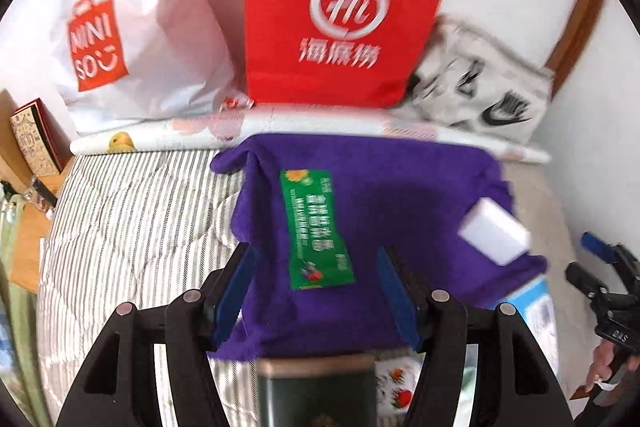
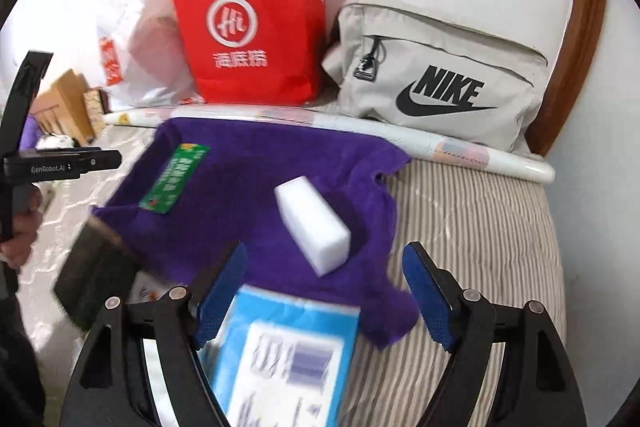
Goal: Organize soft objects
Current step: 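Grasp the white mesh bag with the left tool while the right tool grasps a white glove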
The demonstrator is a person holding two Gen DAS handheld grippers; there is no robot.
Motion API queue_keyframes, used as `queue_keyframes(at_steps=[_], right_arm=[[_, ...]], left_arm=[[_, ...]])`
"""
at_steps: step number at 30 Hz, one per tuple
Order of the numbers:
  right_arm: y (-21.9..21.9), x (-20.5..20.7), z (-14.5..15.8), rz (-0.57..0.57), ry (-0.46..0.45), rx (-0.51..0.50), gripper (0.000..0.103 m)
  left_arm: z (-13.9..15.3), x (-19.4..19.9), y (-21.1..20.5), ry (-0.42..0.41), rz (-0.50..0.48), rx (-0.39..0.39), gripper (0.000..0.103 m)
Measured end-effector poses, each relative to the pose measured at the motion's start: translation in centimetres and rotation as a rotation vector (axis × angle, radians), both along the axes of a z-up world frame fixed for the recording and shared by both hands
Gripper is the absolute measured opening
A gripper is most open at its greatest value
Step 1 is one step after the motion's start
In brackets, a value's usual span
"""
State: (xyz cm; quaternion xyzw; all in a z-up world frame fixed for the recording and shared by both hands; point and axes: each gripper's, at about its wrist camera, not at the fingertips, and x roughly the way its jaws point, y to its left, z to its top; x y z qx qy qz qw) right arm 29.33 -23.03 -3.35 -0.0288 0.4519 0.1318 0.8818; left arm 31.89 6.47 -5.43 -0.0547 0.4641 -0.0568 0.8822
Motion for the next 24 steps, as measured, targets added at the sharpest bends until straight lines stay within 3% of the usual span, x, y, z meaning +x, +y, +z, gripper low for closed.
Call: queue_keyframes(at_steps=[3, 9, 13, 17, 20, 24], right_arm=[[-0.4, -2.3, 0.6, -0.013, 0.007, 0.038, 0.080], [-0.6, -7.3, 0.9, -0.022, 0.014, 0.100, 0.080], [-0.2, -10.4, 0.4, -0.026, 0.028, 0.084, 0.080], [-0.1, -13.6, 0.4, -0.026, 0.015, 0.116, 0.080], [-0.1, -15.4, 0.3, -0.024, 0.011, 0.127, 0.080], [0.2, -17.5, -0.1, -0.024, 0.015, 0.127, 0.080]], left_arm=[[0.6, -2.9, 0.1, -0.023, 0.012, -0.007, 0.061], [0.4, -8.8, -0.6, 0.015, -0.026, -0.024, 0.061], [-0.2, -13.5, -1.2, 0.020, -0.064, -0.023, 0.061], [-1.5, -17.4, -1.6, 0.049, -0.113, -0.075, 0.061], [-3.0, -19.7, -2.0, 0.069, -0.169, -0.157, 0.076], [-4.8, -21.7, -2.7, 0.088, -0.180, -0.113, 0.076]])
